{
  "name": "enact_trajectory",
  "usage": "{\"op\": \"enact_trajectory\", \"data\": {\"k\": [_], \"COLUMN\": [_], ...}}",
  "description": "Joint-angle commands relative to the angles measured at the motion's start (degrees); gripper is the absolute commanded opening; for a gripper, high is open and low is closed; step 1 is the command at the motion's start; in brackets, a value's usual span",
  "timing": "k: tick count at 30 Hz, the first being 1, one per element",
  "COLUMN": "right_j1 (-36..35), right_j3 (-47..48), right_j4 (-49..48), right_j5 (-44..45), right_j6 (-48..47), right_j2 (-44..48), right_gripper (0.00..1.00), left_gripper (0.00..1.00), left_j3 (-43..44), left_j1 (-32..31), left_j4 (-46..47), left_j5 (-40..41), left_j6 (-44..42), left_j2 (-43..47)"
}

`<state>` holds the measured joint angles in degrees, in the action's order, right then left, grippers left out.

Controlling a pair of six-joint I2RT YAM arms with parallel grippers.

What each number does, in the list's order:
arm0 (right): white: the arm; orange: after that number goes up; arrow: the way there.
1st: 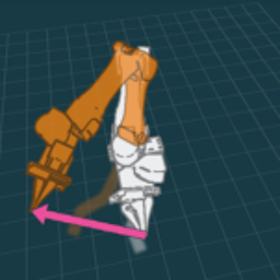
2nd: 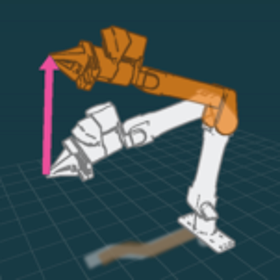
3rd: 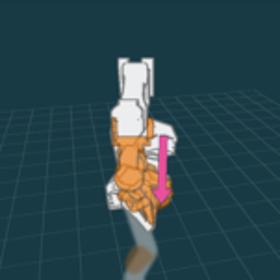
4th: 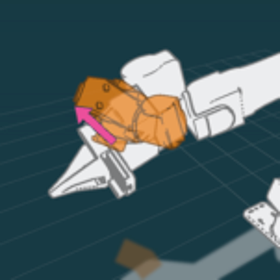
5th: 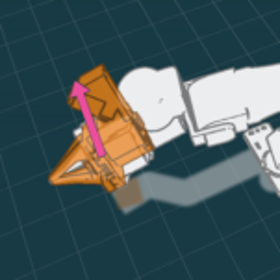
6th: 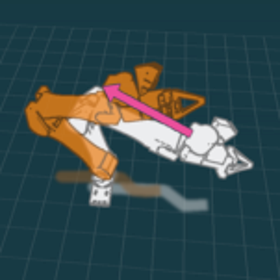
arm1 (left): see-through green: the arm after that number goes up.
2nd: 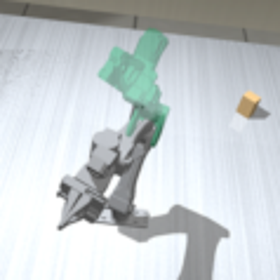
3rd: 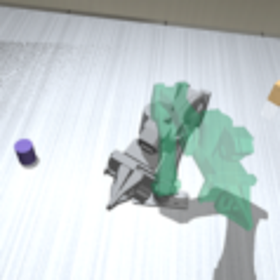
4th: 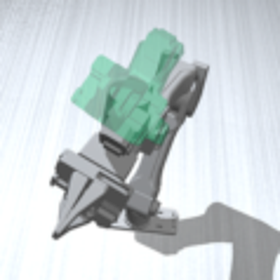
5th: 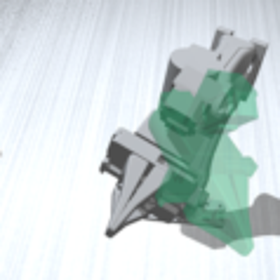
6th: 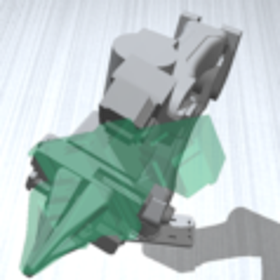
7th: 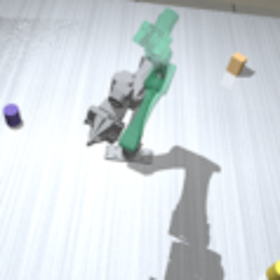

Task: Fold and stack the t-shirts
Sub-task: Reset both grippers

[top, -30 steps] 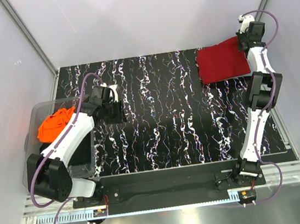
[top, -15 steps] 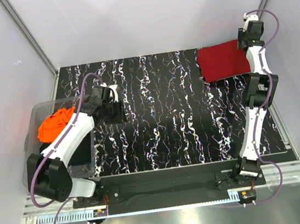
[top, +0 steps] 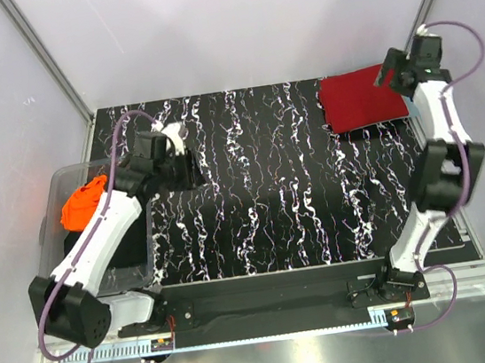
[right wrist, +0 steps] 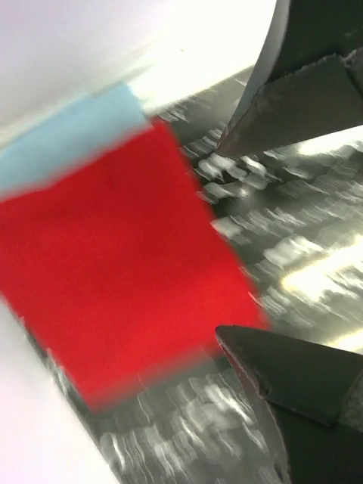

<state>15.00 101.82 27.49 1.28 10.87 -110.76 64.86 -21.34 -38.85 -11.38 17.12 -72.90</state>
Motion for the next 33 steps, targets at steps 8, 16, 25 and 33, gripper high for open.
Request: {"op": "enact_trajectory", "data": {"k": [8, 16, 25, 33], "right_j1": [-5.42, -6.48, -6.48, -6.39], "right_j3": [-26.57, -42.05, -43.72, -42.94], "right_j4": [8.02, 8.20, 7.67, 7.67], "right_j5": [-26.74, -39.51, -42.84, -43.56], "right_j6": [16.53, 21.46, 22.61, 19.89], "right_j2": [41.21, 61.97, 64.71, 66.37], "right_gripper": [1.00, 1.00, 1.00, 1.00], "left_gripper": [0.54, 0.99, 0.99, 0.99], "left_j3": [4.49, -1.14, -5.80, -4.92], "left_j1": [-0.19, -0.10, -0.10, -0.10], "left_j4": [9.49, 9.76, 13.54, 12.13], "left_j5": [-7.52, -8.14, -7.52, -9.63], "left_j6": [1.42, 5.01, 4.67, 6.52], "left_j2": [17.34, 25.96, 33.97, 31.16]}}
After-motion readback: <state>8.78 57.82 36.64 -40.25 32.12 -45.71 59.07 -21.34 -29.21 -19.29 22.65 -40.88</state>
